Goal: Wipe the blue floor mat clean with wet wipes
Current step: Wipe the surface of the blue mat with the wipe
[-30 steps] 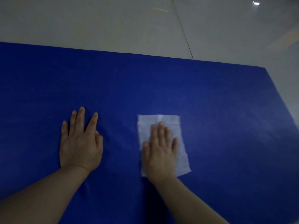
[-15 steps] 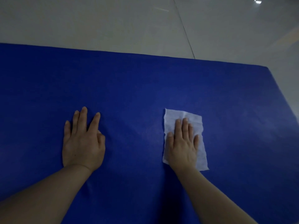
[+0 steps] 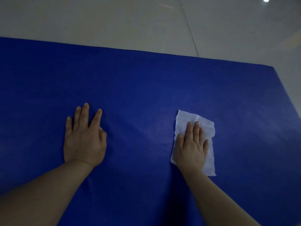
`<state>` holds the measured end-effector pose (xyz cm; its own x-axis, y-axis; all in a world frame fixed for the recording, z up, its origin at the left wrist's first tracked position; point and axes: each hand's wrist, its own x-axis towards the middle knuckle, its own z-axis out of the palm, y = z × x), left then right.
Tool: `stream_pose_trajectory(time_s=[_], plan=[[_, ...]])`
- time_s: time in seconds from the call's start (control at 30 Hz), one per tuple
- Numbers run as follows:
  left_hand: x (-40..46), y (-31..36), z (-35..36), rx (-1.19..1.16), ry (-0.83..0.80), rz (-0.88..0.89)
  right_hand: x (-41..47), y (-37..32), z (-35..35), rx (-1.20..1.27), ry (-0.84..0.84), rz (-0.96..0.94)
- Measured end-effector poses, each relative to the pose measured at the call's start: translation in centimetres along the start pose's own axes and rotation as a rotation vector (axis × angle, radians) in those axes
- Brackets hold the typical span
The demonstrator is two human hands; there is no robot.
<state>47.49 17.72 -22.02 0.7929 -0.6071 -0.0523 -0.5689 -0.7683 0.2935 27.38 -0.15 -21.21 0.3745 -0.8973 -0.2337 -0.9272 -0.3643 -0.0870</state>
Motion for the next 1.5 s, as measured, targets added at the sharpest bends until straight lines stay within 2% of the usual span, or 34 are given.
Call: stream_pose_trajectory(time_s=[0.07,0.17,0.23,0.3,0.37,0.47,0.53,0.6,0.67,0.77,0.83,1.0,1.17,1.37,1.5], plan=[[0.0,0.1,0.0,0.003,-0.003,-0.005,-1.2,-1.7,0.5,0.011,0.003,-0.017],[0.0,0.0,-0.1,0.000,-0.009,-0.004,-6.4,-5.2,2.2,-0.034,0.057,-0.274],[0.0,0.0,-0.1,0.001,-0.013,0.004,-10.4,-6.6,2.6,-0.044,-0.018,-0.495],[0.0,-0.1,-0.2,0.005,-0.011,0.008,-11.6,-5.5,2.3,-0.077,-0.106,-0.635],[-0.1,-0.1,-0.2,-0.004,-0.008,0.009,-9.8,-2.6,2.3,-0.091,-0.041,-0.570],[0.0,0.0,-0.2,-0.002,-0.013,0.016,-5.3,1.9,1.2,-0.038,0.045,-0.124],[0.0,-0.1,-0.2,-0.007,-0.017,0.017,-4.0,2.3,0.7,-0.005,-0.010,0.045],[0.0,-0.1,-0.3,-0.012,-0.018,0.015,-4.9,0.0,1.0,-0.002,-0.018,-0.011],[0.0,-0.1,-0.2,-0.012,-0.018,0.016,-7.6,-3.2,1.7,-0.048,0.033,-0.202],[0.0,-0.1,-0.2,0.000,-0.024,0.023,-11.8,-6.3,2.4,-0.078,-0.054,-0.512],[0.0,-0.1,-0.3,0.000,-0.022,0.024,-12.0,-5.7,2.2,-0.108,-0.080,-0.583],[-0.1,0.0,-0.3,-0.029,0.019,0.024,-8.8,-1.9,2.5,-0.056,0.026,-0.340],[-1.4,-0.1,-0.6,-0.102,0.055,0.106,-9.0,-1.9,2.2,-0.035,-0.032,-0.363],[-12.3,0.0,-0.1,-0.046,0.001,0.086,-9.7,-1.5,1.7,-0.011,-0.061,-0.354],[-13.9,-0.2,0.4,-0.031,-0.019,0.063,-10.1,-1.1,1.7,0.008,-0.057,-0.129]])
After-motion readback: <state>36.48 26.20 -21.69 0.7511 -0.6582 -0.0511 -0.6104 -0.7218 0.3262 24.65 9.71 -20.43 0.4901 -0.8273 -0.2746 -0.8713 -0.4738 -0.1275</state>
